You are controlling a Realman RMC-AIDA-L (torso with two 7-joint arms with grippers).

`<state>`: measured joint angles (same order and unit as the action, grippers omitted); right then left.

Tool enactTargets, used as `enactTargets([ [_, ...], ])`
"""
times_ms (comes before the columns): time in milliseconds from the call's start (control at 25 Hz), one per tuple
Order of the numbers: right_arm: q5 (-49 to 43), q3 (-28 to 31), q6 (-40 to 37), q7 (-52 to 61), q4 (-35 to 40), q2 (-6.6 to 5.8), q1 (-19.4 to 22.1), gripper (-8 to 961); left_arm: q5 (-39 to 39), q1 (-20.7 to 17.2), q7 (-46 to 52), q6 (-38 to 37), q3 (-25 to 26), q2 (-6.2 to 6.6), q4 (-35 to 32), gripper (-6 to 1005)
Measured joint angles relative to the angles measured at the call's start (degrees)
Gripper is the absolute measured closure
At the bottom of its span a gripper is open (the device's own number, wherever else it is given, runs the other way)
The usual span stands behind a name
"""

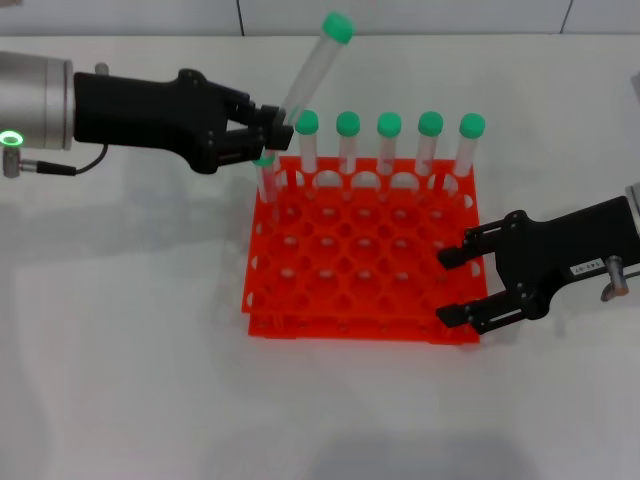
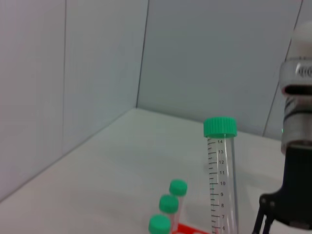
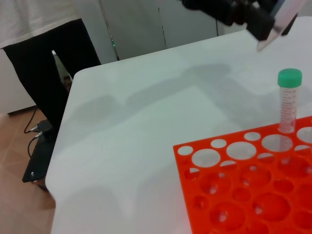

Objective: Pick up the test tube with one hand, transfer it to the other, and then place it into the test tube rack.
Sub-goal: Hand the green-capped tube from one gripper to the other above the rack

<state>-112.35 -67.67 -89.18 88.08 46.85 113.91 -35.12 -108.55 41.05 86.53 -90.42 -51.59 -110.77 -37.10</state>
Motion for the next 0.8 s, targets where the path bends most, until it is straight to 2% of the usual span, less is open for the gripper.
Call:
enactTargets([
  [400, 0.2, 0.5, 0.2, -0.3, 0.0, 0.28, -0.2, 230, -5.4, 0.2, 0.5, 2.9, -0.1, -1.27, 0.8, 805],
  [800, 1.4, 1.6, 0.8, -0.3, 0.0, 0.60, 0.0, 229, -6.5, 1.2, -0.5, 4.7, -0.1, -2.14, 0.9, 805],
])
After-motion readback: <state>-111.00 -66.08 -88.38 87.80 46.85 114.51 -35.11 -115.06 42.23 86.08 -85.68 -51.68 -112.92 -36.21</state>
